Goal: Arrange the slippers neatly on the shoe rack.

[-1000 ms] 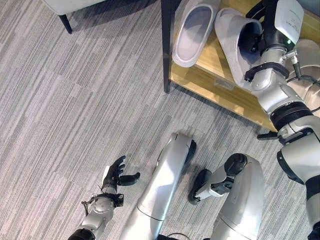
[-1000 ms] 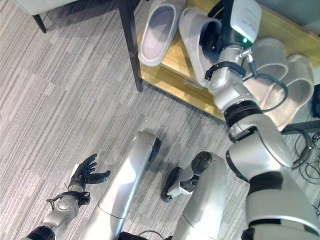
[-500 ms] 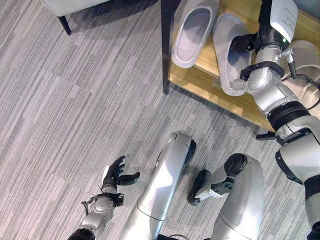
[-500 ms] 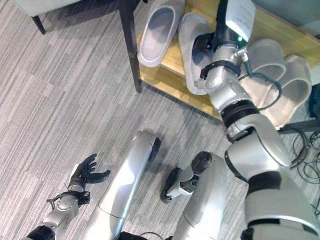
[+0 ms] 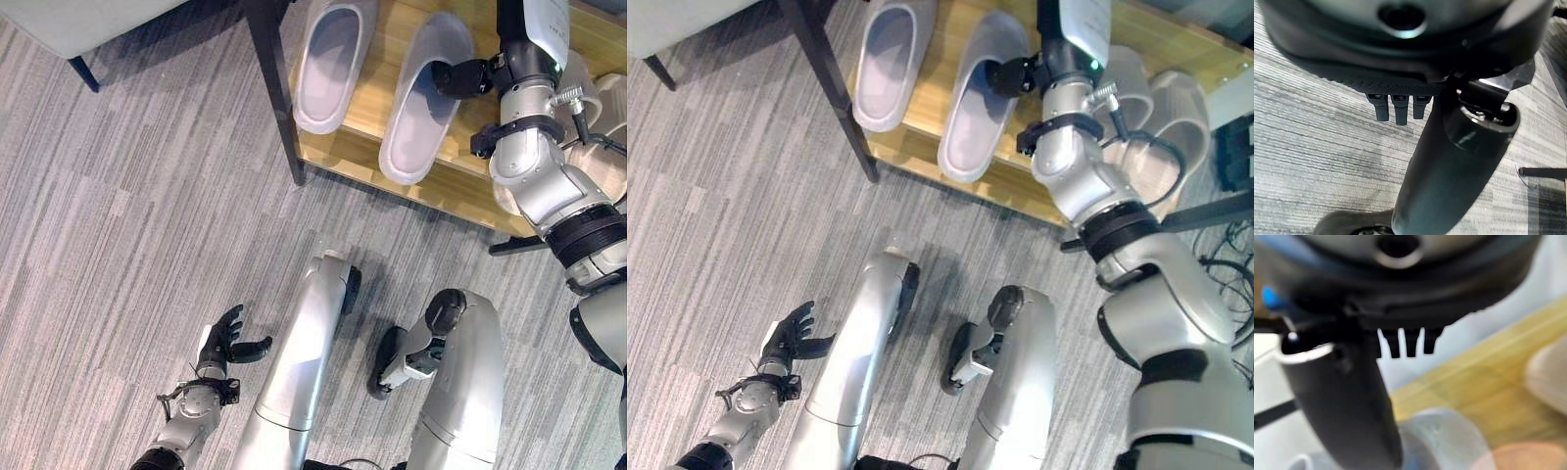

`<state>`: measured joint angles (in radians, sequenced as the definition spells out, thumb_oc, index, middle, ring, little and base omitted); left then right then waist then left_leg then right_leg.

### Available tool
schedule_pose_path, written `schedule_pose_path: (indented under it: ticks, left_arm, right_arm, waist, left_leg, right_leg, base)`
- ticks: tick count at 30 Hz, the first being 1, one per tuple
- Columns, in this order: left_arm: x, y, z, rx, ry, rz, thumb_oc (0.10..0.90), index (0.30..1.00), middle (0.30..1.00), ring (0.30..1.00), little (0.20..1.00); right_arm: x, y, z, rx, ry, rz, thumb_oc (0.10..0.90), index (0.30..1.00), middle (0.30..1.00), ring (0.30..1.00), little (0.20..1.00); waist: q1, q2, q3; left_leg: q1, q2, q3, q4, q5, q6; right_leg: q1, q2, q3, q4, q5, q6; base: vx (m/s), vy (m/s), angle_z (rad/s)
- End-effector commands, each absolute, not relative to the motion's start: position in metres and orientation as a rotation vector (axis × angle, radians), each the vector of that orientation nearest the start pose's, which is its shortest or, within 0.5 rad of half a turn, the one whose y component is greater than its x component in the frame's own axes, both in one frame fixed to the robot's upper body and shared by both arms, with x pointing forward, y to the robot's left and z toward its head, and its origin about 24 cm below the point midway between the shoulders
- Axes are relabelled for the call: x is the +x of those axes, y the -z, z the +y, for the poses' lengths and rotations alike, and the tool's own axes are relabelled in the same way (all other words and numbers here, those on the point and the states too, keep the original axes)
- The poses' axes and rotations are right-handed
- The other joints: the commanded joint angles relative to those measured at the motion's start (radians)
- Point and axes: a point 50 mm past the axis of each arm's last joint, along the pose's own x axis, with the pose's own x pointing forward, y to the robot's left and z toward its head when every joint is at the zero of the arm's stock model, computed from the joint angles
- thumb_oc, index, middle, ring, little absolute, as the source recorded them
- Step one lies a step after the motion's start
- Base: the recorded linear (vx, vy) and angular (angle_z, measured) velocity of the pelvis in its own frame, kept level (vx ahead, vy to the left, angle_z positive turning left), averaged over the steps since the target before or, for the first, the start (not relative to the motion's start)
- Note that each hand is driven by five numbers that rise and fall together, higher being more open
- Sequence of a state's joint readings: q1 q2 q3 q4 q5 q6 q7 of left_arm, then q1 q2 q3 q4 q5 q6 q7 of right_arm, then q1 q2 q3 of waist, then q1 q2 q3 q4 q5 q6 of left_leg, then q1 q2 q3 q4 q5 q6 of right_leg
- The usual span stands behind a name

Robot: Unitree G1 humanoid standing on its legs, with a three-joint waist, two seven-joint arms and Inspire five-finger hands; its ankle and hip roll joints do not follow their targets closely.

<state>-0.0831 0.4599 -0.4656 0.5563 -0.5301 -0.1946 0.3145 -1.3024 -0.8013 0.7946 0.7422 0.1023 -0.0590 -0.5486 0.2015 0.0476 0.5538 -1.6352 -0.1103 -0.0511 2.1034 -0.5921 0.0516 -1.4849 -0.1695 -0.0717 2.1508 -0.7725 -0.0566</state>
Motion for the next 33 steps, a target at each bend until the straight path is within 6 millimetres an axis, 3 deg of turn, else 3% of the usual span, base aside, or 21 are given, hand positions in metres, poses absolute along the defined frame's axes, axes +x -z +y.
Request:
schedule_pose_path:
  ticks: [1, 11, 21, 33]
  left_arm:
    - [0.216, 0.047, 0.210, 0.115, -0.103, 0.360, 0.800, 0.900, 0.900, 0.900, 0.900]
    - [0.217, 0.048, 0.211, 0.135, -0.098, 0.360, 0.800, 0.900, 0.900, 0.900, 0.900]
    - [0.221, 0.043, 0.212, 0.128, -0.099, 0.338, 0.800, 0.900, 0.900, 0.900, 0.900]
    - [0.224, 0.039, 0.210, 0.144, -0.061, 0.313, 0.800, 0.900, 0.900, 0.900, 0.900]
  right_arm:
    - [0.368, -0.364, -0.203, -0.913, 0.429, -0.876, 0.800, 0.900, 0.900, 0.900, 0.900]
    - [0.366, -0.360, -0.199, -0.898, 0.387, -0.889, 0.800, 0.900, 0.900, 0.900, 0.900]
    - [0.384, -0.367, -0.176, -0.931, 0.467, -0.863, 0.800, 0.900, 0.900, 0.900, 0.900]
    - [0.391, -0.371, -0.183, -1.032, 0.571, -0.823, 0.800, 0.900, 0.900, 0.900, 0.900]
  waist:
    - [0.042, -0.024, -0.034]
    - [0.025, -0.035, -0.034]
    - [0.053, -0.009, -0.034]
    - [0.104, 0.030, -0.034]
  left_leg:
    - [0.065, -0.002, -0.028, 0.021, -0.250, -0.028]
    - [0.065, 0.000, -0.017, 0.009, -0.244, -0.032]
    - [0.065, -0.002, -0.030, 0.011, -0.231, -0.042]
    - [0.065, -0.026, -0.071, 0.020, -0.224, -0.051]
  right_leg:
    - [-0.033, -0.009, 0.033, 0.034, 0.038, -0.091]
    - [-0.033, -0.011, 0.041, 0.040, 0.036, -0.097]
    - [-0.027, -0.021, 0.024, 0.057, 0.030, -0.100]
    - [0.008, -0.051, -0.017, 0.049, 0.032, -0.093]
  base:
    - [0.00, 0.002, -0.12]
    - [0.00, -0.001, -0.01]
    - [0.00, 0.000, 0.00]
    - [-0.01, -0.019, 0.06]
